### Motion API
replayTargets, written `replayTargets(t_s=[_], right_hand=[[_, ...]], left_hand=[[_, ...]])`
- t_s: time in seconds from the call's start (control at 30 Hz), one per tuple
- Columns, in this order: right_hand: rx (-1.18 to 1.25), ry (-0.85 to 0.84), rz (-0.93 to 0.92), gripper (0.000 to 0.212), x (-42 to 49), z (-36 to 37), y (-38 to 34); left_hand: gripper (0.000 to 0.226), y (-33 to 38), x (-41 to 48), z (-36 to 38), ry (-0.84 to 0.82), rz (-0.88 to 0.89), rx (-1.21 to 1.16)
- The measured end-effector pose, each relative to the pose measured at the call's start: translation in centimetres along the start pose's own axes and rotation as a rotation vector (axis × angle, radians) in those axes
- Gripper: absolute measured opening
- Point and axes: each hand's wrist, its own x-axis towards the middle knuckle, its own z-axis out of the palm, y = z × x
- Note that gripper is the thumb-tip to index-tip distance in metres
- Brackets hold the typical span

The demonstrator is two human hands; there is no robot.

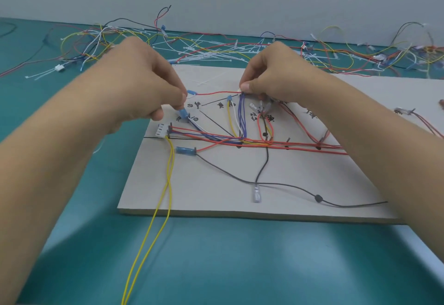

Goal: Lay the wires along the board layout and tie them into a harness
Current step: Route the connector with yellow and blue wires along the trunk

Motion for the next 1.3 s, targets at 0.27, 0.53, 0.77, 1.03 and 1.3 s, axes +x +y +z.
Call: replayTargets(t_s=[0.27, 0.53, 0.77, 1.03, 1.3], right_hand=[[0.005, 0.005, -0.001, 0.006, 0.0, 0.0, 0.2], [-0.004, 0.02, -0.002, 0.006, -0.1, 0.1, 0.2], [-0.016, 0.019, -0.016, 0.008, -0.2, 0.0, 0.0], [-0.13, 0.024, -0.194, 0.043, -1.8, 0.6, -2.4], [-0.216, -0.104, -0.331, 0.032, -2.6, 2.7, -4.2]], left_hand=[[0.017, 1.6, -0.1, 0.7, -0.04, 0.145, 0.333], [0.014, 3.1, -1.7, -1.0, -0.237, 0.157, 0.429], [0.025, 3.1, -4.4, -0.4, -0.534, -0.053, 0.212], [0.033, 2.4, -5.8, -0.7, -0.563, -0.172, -0.135], [0.033, 1.5, -7.2, -1.2, -0.565, -0.176, -0.357]])
